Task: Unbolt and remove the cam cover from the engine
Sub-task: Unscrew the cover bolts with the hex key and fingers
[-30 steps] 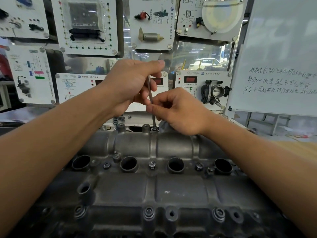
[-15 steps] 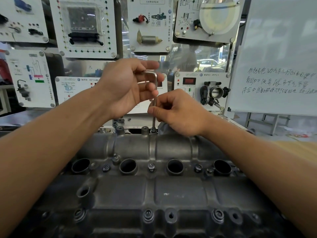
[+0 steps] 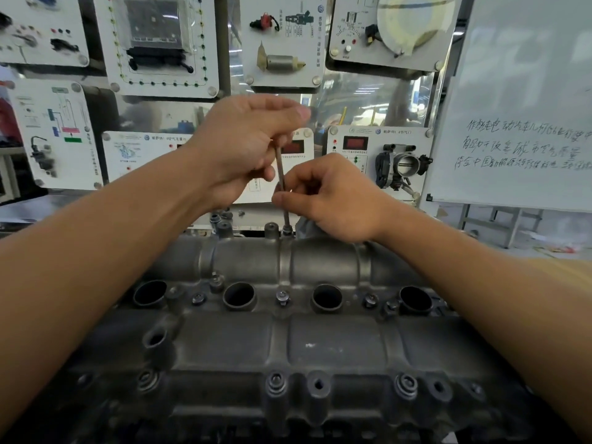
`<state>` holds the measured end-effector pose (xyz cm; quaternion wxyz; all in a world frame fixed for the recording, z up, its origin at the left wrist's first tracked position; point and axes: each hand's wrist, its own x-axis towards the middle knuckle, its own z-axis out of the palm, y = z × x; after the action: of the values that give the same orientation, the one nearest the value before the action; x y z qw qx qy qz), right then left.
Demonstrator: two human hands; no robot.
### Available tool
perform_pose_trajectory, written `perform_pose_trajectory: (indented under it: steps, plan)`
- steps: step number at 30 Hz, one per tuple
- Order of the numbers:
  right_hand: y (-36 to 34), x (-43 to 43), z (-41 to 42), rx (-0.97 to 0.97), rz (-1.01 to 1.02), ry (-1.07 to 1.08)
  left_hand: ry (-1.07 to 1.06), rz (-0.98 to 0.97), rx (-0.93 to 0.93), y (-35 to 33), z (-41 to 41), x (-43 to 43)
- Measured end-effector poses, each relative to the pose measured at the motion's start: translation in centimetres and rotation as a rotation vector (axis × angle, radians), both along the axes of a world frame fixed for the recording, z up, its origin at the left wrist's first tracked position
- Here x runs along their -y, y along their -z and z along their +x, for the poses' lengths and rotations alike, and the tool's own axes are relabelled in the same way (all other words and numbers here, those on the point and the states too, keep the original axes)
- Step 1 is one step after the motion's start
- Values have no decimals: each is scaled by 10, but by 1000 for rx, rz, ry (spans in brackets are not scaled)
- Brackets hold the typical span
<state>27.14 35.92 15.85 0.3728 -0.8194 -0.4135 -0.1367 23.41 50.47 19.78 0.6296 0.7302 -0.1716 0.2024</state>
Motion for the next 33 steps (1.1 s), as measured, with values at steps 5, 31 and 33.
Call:
perform_pose_trajectory:
  steps: [5, 31, 33]
  plan:
    - [0, 1, -2, 24, -10, -29, 33, -180, -128, -5, 0, -1]
    - [0, -1, 2, -1, 35, -2, -28, -57, -17, -2, -1, -4]
    - [0, 0, 3, -13, 35, -24, -61, -128, -75, -5, 1, -7]
